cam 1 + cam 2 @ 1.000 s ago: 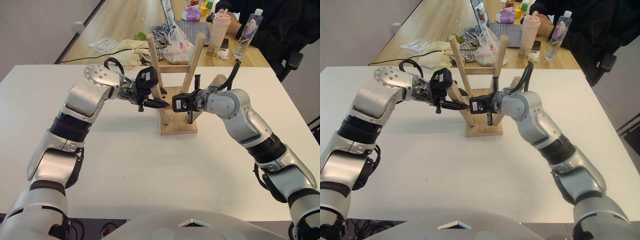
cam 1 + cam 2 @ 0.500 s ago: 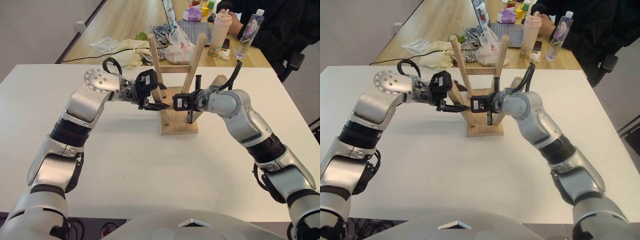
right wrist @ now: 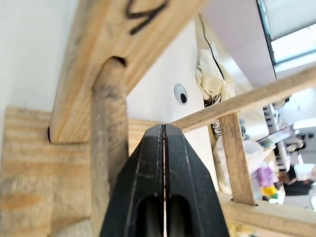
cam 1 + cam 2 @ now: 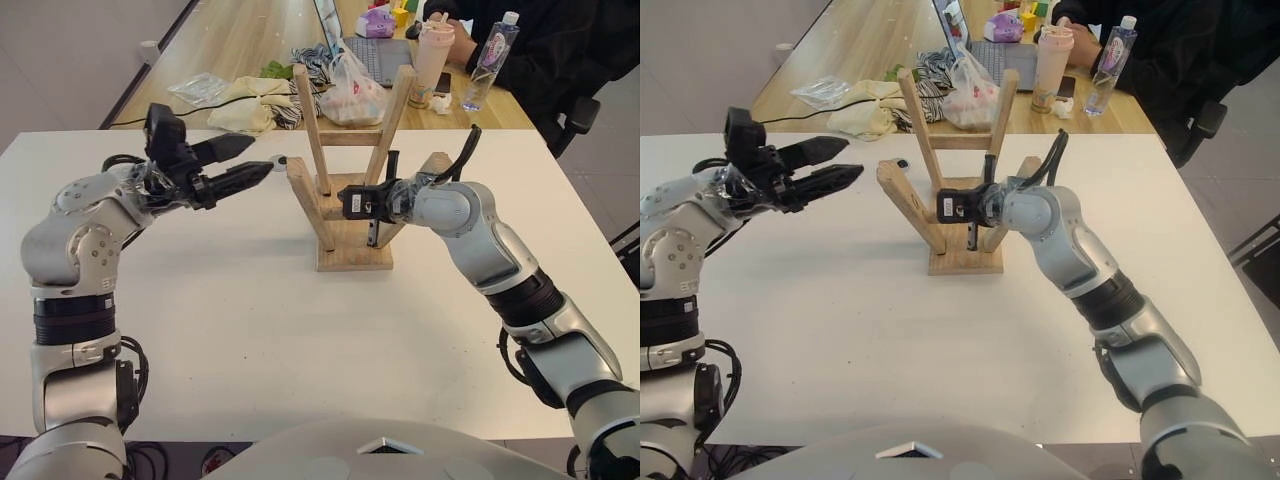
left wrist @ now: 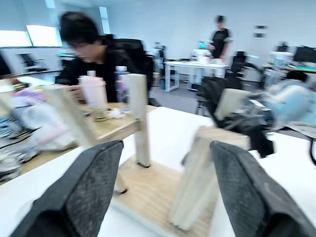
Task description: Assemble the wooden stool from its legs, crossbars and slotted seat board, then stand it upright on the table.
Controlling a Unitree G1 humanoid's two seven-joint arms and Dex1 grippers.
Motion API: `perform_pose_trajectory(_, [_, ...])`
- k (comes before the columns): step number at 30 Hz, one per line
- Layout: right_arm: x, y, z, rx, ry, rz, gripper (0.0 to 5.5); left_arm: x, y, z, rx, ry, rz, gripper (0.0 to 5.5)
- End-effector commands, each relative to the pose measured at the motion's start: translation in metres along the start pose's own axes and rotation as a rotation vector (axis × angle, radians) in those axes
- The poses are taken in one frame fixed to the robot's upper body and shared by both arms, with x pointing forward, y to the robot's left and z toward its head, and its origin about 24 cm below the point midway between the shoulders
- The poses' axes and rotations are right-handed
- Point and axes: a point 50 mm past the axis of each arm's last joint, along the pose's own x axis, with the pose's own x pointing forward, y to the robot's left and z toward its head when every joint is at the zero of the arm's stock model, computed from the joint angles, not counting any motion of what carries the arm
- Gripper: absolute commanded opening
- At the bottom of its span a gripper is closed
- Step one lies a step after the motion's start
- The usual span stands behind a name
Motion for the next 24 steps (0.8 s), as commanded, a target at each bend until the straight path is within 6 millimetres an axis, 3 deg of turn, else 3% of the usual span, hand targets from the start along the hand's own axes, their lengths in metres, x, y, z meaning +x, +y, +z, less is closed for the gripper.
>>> perform_pose_trajectory(1, [-0.009,-0.016,0.021,0.188,-0.111,-0.149,0.0,-0.004,0.021,-0.032,-0.05,0.034,0.316,2.88])
perform_pose_trajectory(4, [-0.045,-0.059,0.054,0.304,-0.3,-0.38,0.0,0.006,0.0,-0.062,-0.117,0.033,0.432,2.41])
perform_pose_trajectory(6, [-0.07,-0.08,0.061,0.353,-0.389,-0.51,0.0,0.009,-0.022,-0.083,-0.134,0.08,0.447,2.12])
perform_pose_trajectory(9, [-0.105,-0.106,0.052,0.418,-0.424,-0.678,0.0,0.02,-0.043,-0.092,-0.178,0.093,0.448,1.67])
perform_pose_trajectory(11, [-0.112,-0.109,0.026,0.277,-0.266,-0.696,0.0,0.03,-0.049,-0.093,-0.192,0.098,0.449,1.32])
perform_pose_trajectory(13, [-0.1,-0.092,-0.025,0.316,-0.095,-0.621,0.0,0.046,-0.049,-0.093,-0.221,0.085,0.467,0.83])
perform_pose_trajectory(15, [-0.076,-0.053,-0.072,0.399,0.032,-0.514,0.0,0.064,-0.046,-0.097,-0.222,0.091,0.484,0.21])
perform_pose_trajectory(17, [-0.051,-0.018,-0.089,0.454,0.061,-0.408,0.0,0.078,-0.048,-0.097,-0.227,0.091,0.468,0.18])
perform_pose_trajectory(19, [-0.022,0.002,-0.069,0.49,-0.03,-0.286,0.0,0.088,-0.046,-0.096,-0.221,0.083,0.498,0.18])
perform_pose_trajectory(24, [0.007,-0.005,-0.011,0.62,-0.286,-0.204,0.0,0.105,-0.021,-0.083,-0.155,0.055,0.562,0.18])
